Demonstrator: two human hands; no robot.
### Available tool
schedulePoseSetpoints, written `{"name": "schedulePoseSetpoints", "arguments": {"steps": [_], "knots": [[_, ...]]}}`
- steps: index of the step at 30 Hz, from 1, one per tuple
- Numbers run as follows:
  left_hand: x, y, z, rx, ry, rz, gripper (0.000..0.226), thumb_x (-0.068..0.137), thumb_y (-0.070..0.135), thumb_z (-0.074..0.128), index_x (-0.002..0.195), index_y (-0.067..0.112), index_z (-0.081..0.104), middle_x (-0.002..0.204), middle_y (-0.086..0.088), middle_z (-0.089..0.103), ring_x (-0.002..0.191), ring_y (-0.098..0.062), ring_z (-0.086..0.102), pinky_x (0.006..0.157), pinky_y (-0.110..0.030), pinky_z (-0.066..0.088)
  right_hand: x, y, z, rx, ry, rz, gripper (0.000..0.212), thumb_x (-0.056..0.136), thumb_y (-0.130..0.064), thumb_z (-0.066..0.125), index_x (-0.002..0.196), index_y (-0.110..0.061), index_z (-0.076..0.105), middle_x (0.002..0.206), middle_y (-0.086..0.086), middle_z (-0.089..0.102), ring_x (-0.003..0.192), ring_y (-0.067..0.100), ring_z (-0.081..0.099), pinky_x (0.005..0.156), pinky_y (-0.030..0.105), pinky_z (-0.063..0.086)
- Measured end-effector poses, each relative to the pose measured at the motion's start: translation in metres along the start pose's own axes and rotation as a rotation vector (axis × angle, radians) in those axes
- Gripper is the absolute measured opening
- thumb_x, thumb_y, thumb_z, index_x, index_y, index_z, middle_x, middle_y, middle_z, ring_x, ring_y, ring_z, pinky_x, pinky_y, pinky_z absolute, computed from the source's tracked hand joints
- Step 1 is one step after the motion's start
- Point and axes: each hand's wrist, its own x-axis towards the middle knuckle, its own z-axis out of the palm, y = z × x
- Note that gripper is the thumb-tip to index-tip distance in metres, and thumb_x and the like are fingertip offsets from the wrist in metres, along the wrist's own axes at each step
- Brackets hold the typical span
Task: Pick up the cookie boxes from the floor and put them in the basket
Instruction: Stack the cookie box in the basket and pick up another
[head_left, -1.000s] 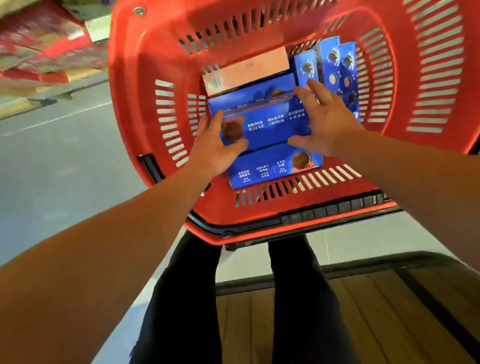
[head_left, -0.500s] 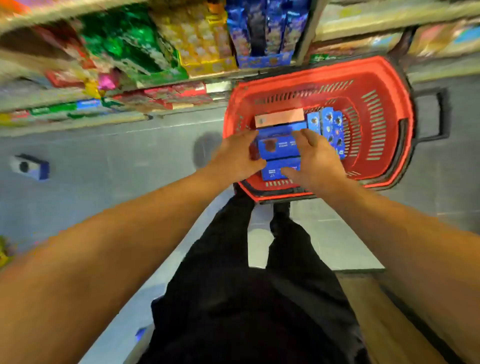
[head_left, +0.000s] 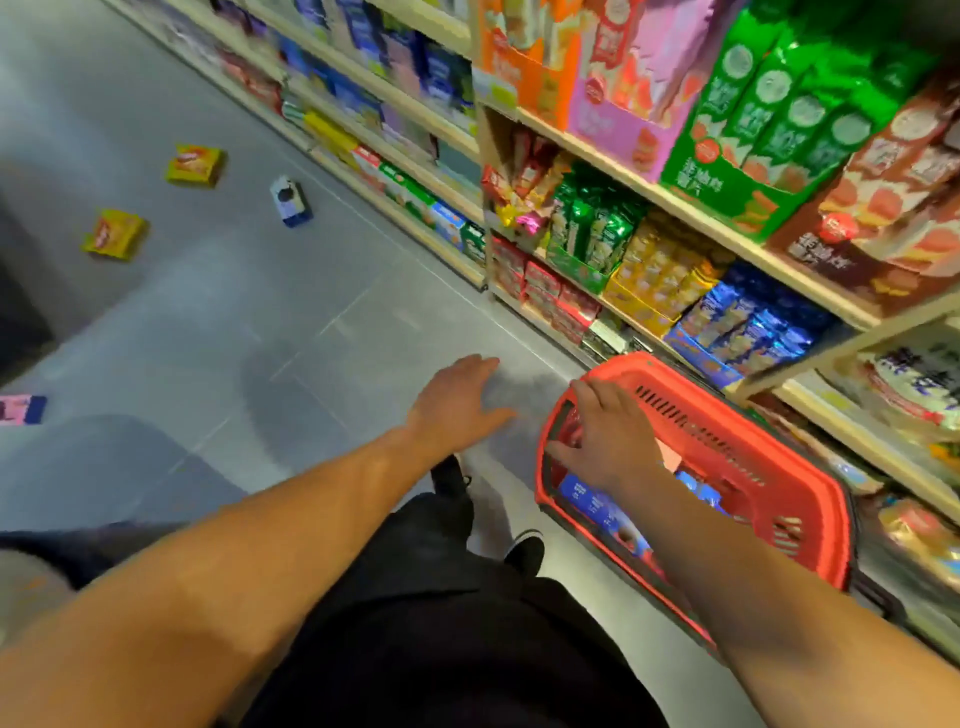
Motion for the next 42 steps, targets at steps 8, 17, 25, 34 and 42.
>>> {"name": "schedulePoseSetpoints", "arguments": {"steps": [8,17,25,34,42], "knots": [[-0.100,-0.139,-0.048,-0.152,0.251,-0.440,0.081,0.081,0.057,0.063,0.149,0.027,0.029,0.158,-0.002,0.024,0.142,-0.024,0.029,0.114,-0.037,0.027,0.069,-0.153,-0.007,-0.241,-0.043,-0.494,0.094,0.075,-0.067,0.057,0.150,-0.019,0.026,0.153,0.006,0.031,0.142,0.026,0.026,0.118,0.036,0.020],[-0.170,-0.286,-0.106,-0.302,0.469,-0.748,0.080,0.081,0.056,0.063,0.148,0.028,0.029,0.158,-0.001,0.024,0.142,-0.025,0.029,0.112,-0.038,0.029,0.126,-0.369,0.021,-0.363,-0.094,-0.794,0.093,0.073,-0.064,0.061,0.149,-0.021,0.029,0.153,0.003,0.032,0.142,0.024,0.027,0.117,0.036,0.024],[-0.203,-0.392,-0.171,-0.394,0.619,-0.935,0.079,0.081,0.058,0.061,0.147,0.028,0.030,0.157,-0.003,0.027,0.140,-0.027,0.031,0.112,-0.043,0.032,0.162,-0.528,0.042,-0.412,-0.143,-1.011,0.089,0.074,-0.061,0.061,0.147,-0.019,0.033,0.150,0.003,0.036,0.139,0.024,0.030,0.114,0.035,0.026],[-0.209,-0.516,-0.220,-0.501,0.741,-1.169,0.076,0.083,0.051,0.062,0.147,0.022,0.034,0.153,-0.006,0.034,0.140,-0.022,0.032,0.112,-0.033,0.027,0.257,-0.694,0.073,-0.496,-0.258,-1.210,0.088,0.077,-0.062,0.060,0.149,-0.023,0.027,0.154,0.001,0.030,0.140,0.025,0.029,0.113,0.035,0.025],[-0.213,-0.593,-0.266,-0.679,0.843,-1.530,0.077,0.083,0.051,0.062,0.146,0.018,0.035,0.150,-0.008,0.039,0.134,-0.027,0.040,0.109,-0.039,0.035,0.346,-0.859,0.090,-0.635,-0.359,-1.475,0.089,0.076,-0.065,0.059,0.148,-0.022,0.028,0.152,0.001,0.032,0.137,0.025,0.032,0.110,0.037,0.030]]}}
